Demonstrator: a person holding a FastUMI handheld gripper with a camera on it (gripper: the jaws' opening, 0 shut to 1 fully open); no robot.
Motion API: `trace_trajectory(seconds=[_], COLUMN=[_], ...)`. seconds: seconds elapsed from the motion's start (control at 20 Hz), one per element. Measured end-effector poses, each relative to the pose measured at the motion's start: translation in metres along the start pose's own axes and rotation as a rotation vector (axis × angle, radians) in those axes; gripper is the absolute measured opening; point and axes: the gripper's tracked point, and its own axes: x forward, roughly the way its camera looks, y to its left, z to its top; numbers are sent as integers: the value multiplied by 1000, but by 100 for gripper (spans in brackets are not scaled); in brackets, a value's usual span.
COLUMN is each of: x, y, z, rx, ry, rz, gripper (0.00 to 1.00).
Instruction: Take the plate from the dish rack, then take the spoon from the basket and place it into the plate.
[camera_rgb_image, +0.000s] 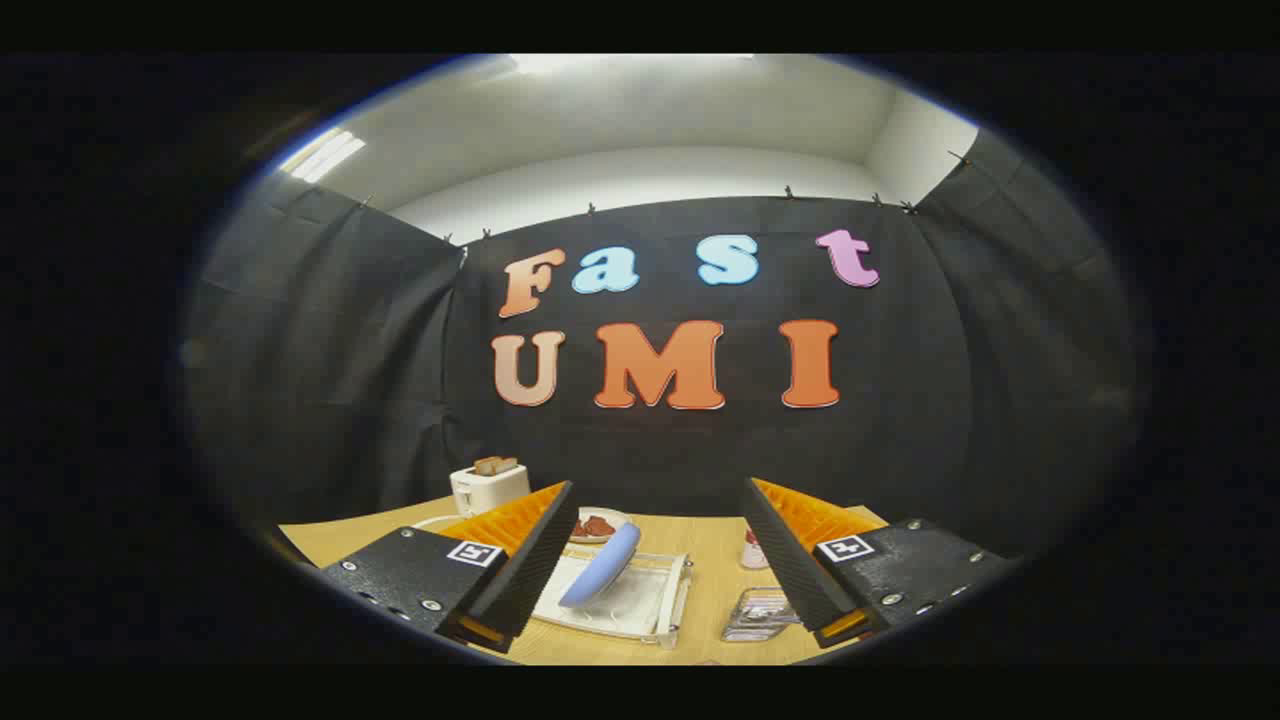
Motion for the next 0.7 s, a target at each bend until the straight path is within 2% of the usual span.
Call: trace_trajectory(seconds=[0.5,0.7], x=[5,10], y=[-11,-7], z=[-13,-11], rx=[49,73], ry=[23,58], rz=[-4,24], gripper=[98,98])
